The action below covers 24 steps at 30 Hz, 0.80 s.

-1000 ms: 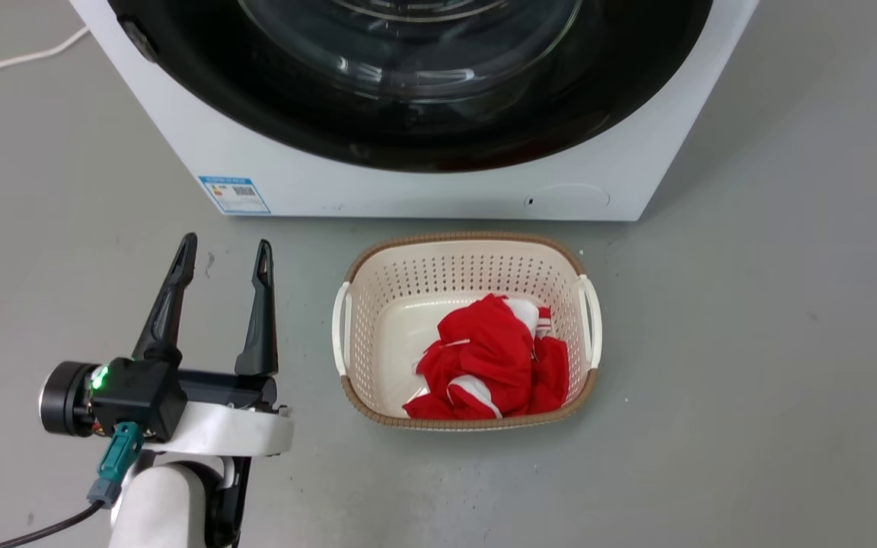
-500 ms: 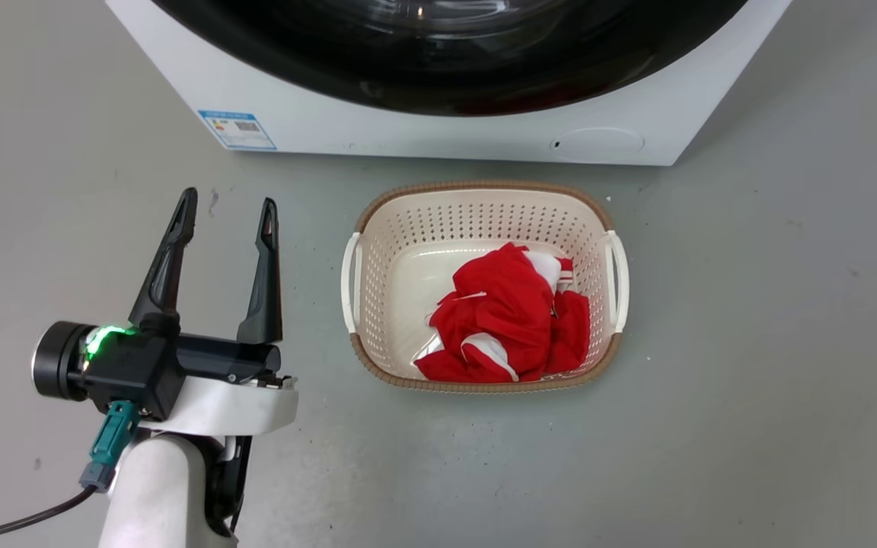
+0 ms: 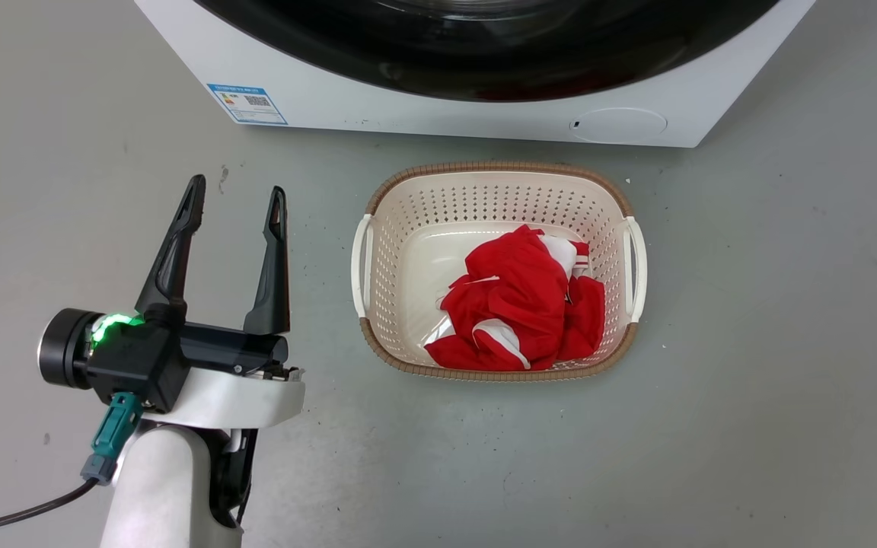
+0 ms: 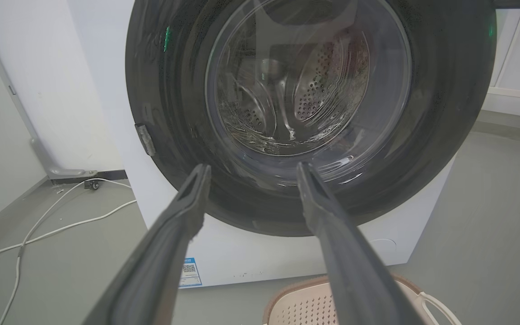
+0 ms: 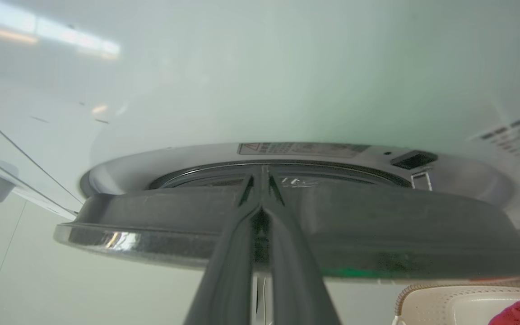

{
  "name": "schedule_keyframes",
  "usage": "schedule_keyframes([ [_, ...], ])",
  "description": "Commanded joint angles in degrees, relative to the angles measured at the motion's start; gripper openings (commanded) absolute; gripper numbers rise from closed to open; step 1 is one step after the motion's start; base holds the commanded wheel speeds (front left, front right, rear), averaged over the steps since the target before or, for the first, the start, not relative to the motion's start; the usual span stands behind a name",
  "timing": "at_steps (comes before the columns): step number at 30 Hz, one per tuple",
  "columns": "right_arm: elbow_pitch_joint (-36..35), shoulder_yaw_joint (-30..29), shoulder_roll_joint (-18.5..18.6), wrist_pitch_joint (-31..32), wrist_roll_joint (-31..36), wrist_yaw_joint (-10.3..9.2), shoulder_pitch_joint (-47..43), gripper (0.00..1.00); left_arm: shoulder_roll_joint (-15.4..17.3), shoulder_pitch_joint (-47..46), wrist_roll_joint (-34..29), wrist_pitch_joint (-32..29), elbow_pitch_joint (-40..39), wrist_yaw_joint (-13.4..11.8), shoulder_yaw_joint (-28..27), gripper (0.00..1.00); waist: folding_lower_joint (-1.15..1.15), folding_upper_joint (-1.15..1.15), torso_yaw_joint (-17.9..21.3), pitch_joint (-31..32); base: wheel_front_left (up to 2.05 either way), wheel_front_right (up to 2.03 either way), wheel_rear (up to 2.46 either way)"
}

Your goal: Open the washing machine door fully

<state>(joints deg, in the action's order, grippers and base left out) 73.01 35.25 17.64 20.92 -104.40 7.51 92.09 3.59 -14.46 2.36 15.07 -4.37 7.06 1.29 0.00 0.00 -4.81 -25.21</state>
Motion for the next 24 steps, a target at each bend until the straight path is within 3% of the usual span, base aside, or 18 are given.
schedule_keyframes([
  [1,0.06,0.42,-2.43,1.77,-0.24,-0.04,-0.74,0.0,-0.03,-0.88,0.32,0.14,0.08,0.18,-0.05,1.0,0.0,0.0,0.01,0.04,0.0,0.0,0.0],
  [11,-1.73,0.13,-1.71,8.97,-1.54,-0.03,-3.79,0.0,-0.23,0.48,-0.62,0.14,1.03,0.22,-0.53,1.0,0.0,0.0,1.03,2.65,0.0,0.0,0.0],
  [24,-12.77,0.12,-1.61,21.11,-4.55,-0.03,-18.35,0.0,0.09,5.23,-1.24,0.14,3.29,0.27,-0.28,1.0,0.0,0.0,2.37,10.98,0.0,0.0,0.0],
])
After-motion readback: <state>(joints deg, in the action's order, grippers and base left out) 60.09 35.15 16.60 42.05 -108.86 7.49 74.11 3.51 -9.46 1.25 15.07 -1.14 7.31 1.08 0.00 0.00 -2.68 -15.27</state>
